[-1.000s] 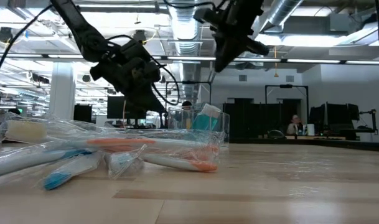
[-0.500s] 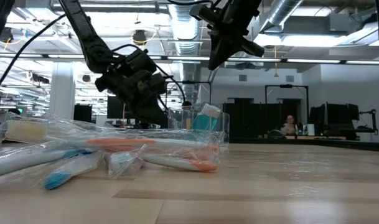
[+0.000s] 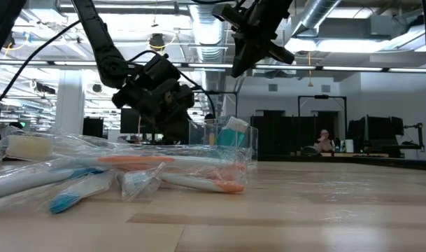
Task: Pick & Place toothbrushing station
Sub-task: Adjust the mouthwashes in the transparent organizer
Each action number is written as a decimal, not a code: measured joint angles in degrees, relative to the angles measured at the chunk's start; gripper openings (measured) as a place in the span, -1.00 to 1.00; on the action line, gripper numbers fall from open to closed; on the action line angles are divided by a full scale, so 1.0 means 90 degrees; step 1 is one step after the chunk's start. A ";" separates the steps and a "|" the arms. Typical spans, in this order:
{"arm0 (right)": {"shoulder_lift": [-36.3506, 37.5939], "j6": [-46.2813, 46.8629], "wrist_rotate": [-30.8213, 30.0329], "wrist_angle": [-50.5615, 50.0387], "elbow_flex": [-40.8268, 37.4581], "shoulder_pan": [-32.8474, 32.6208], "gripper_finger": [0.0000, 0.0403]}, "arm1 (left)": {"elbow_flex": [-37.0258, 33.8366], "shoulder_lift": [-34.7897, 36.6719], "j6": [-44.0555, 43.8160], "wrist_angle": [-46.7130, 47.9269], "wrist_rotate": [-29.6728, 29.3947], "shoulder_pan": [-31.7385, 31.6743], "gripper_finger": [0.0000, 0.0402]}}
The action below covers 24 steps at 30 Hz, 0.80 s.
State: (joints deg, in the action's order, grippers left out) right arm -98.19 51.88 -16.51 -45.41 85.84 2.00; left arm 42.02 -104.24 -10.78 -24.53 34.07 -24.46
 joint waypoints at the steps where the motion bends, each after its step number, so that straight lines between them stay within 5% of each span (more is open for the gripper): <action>1: 0.0000 0.0000 0.0000 -0.0012 0.0000 0.0000 -1.00 | 0.0000 -0.0023 -0.0056 -0.0095 -0.0001 0.0026 -1.00; 24: -0.0528 -0.0413 0.1490 0.0143 0.0000 -0.0052 -1.00 | 0.0000 -0.0074 -0.0408 -0.0561 0.0026 0.0086 -1.00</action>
State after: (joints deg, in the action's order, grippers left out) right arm -102.94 48.16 -3.10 -44.12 85.84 1.53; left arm 42.02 -104.90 -14.46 -29.58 34.30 -23.68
